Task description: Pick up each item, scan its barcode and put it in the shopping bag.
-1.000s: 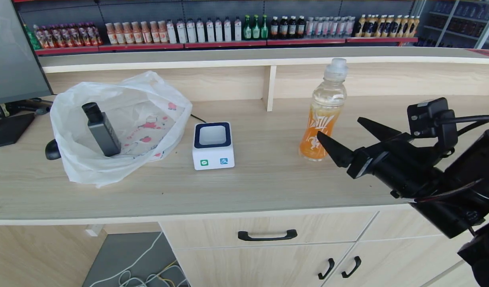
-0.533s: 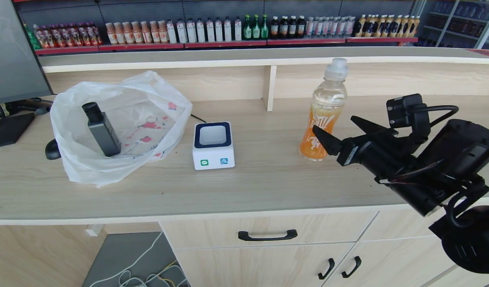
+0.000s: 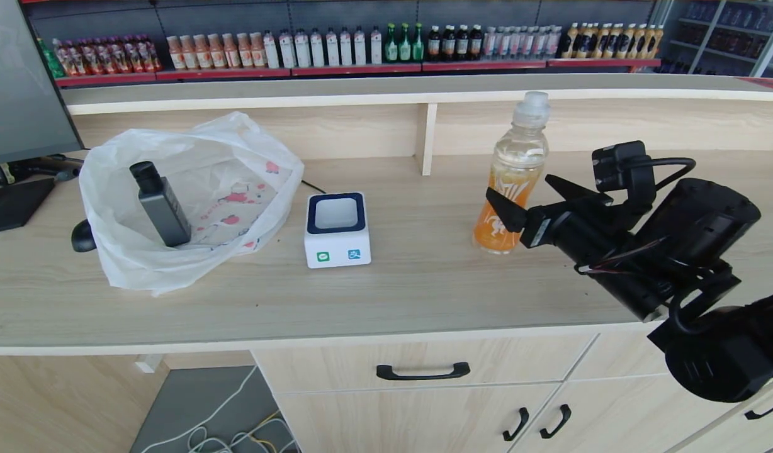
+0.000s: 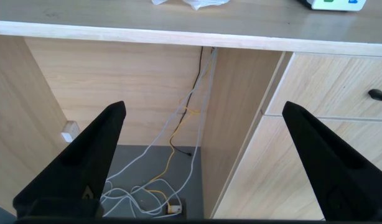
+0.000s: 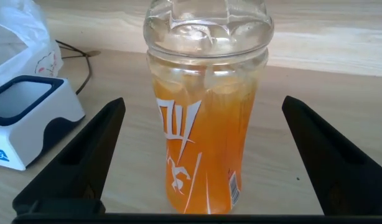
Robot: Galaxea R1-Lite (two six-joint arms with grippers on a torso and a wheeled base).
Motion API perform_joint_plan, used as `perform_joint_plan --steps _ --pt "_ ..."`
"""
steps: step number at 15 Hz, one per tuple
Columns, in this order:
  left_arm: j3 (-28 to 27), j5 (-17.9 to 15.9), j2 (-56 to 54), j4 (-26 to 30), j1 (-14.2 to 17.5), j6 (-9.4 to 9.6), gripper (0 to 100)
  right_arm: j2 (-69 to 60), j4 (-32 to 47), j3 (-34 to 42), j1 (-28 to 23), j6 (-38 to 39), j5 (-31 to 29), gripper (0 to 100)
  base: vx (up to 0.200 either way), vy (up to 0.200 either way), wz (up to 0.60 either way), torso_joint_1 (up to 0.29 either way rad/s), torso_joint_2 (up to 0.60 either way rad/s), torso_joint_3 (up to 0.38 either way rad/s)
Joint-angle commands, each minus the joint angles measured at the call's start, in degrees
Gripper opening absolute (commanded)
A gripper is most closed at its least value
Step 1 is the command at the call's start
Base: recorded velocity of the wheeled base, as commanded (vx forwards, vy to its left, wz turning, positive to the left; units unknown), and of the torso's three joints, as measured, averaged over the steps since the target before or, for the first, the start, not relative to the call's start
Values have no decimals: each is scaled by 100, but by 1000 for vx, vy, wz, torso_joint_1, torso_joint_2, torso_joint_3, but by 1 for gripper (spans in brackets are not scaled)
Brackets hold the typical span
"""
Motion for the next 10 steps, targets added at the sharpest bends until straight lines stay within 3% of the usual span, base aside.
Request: perform_joint_plan --steps 1,10 --pt "0 0 0 0 5 0 100 190 1 -144 -72 9 4 100 0 0 0 0 0 0" --pt "0 0 0 0 -4 0 100 568 1 -663 -63 0 4 100 0 0 0 0 0 0"
